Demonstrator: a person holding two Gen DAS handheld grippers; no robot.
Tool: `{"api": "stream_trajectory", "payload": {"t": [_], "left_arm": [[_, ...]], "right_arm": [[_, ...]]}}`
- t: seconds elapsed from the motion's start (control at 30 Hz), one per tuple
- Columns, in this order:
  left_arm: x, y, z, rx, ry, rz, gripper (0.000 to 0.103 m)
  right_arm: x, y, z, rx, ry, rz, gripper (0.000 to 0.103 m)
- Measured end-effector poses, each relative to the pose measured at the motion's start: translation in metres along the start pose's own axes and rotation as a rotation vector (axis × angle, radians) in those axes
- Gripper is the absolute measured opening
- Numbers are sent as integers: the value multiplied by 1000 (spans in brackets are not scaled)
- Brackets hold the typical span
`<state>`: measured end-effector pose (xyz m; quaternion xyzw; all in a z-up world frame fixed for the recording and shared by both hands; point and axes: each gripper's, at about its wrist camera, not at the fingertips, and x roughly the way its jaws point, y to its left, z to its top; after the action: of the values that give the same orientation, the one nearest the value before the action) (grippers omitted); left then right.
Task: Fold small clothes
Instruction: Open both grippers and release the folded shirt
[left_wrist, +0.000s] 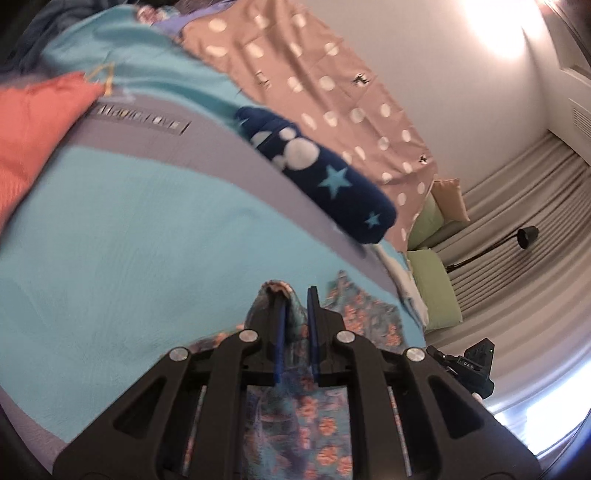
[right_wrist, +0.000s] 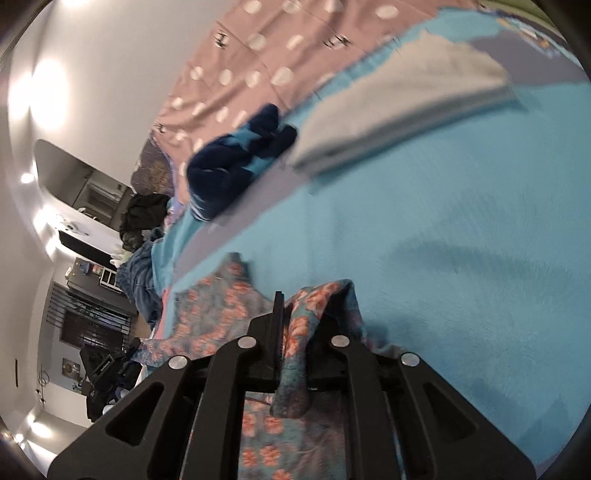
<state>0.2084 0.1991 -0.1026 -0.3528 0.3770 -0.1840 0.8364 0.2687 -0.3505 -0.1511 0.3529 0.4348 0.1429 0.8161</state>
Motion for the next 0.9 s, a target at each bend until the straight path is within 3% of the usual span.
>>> {"api": "stream_trajectory", "payload": {"t": [0.17,0.3,0.43,0.47,0.5,0.53,0.6,0.77,0.87,0.9], "left_arm": [[-4,6,-4,-13,3,-48,25],[-11,-4,-13,20,23,-77,36],[-14,-13,-21,51,49,-80,36],[-14,-15,-23,62,53,-76,35],[-14,-16,-23,69,56,-71,24],[-12,-16,-23,74,62,-67,10],[-7,-17,-20,79,72,-62,3],[1,-25,1,96,20,-51,0],[3,-19,24,65,-62,-37,0],[4,-15,30,58,-85,-15,0]], "right_arm": [[-12,-5,-1,23,-20,3,25],[-23,1,-6,3,-23,-2,25],[-31,4,-16,-11,-28,-33,23],[-33,6,-18,-15,-34,-33,13],[-34,8,-18,-23,-35,-32,8],[-34,10,-19,-36,-37,-31,8],[-32,14,-16,-45,-38,-13,6],[-30,14,15,26,-104,96,6],[-15,-3,39,85,-139,57,7],[-5,-13,44,118,-120,28,12]]}}
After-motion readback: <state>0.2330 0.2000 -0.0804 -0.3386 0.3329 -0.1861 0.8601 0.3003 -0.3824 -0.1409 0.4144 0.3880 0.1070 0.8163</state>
